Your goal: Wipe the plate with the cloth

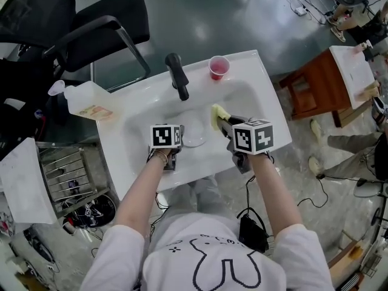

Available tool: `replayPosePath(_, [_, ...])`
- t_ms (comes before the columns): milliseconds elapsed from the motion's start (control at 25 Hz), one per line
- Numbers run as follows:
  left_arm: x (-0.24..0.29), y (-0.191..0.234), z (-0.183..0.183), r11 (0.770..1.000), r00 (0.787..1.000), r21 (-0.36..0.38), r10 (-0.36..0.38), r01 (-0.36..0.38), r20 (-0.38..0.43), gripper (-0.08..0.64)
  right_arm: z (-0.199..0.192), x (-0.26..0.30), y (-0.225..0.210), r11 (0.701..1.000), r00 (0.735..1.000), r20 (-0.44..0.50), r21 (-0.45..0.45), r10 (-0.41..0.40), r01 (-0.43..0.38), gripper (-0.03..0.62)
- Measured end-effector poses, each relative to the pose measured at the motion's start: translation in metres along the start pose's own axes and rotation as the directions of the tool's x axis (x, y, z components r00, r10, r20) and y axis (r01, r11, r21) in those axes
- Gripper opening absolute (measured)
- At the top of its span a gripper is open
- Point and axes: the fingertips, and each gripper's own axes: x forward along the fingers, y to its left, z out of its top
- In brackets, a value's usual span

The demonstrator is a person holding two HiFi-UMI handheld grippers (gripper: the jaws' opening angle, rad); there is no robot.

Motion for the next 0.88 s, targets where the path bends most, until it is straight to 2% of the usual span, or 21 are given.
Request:
replayPosePath(280, [-0.048,0.006,0.037,0.998,0.992,0.061,0.026,-0.034,0.127,0.253,0.021,-0.011,0.017,0.997,0.998,0.054,-0.072,-0.024,0.027,0.051])
replayPosePath(520, [-0.092,0.009,0.073,0.996,0.969,0.072,0.036,-0.056,0.246,0.253,0.049,-0.032,0.038,0.983,0.992,0.118,-0.172,-0.045,0.065,0.051])
replayPosePath(680, [-0.120,0.009,0.099,0.995,0.944,0.085,0.028,-0.059,0.330,0.253,0.074,-0.052,0.051,0.972,0.981,0.186,-0.217,-0.048,0.088,0.051])
replayPosePath(880, [-0.168,0.015,0.128,0.992,0.895,0.080,0.052,-0.097,0.442,0.253,0.106,-0.080,0.065,0.961,0.957,0.284,-0.245,-0.051,0.124,0.051])
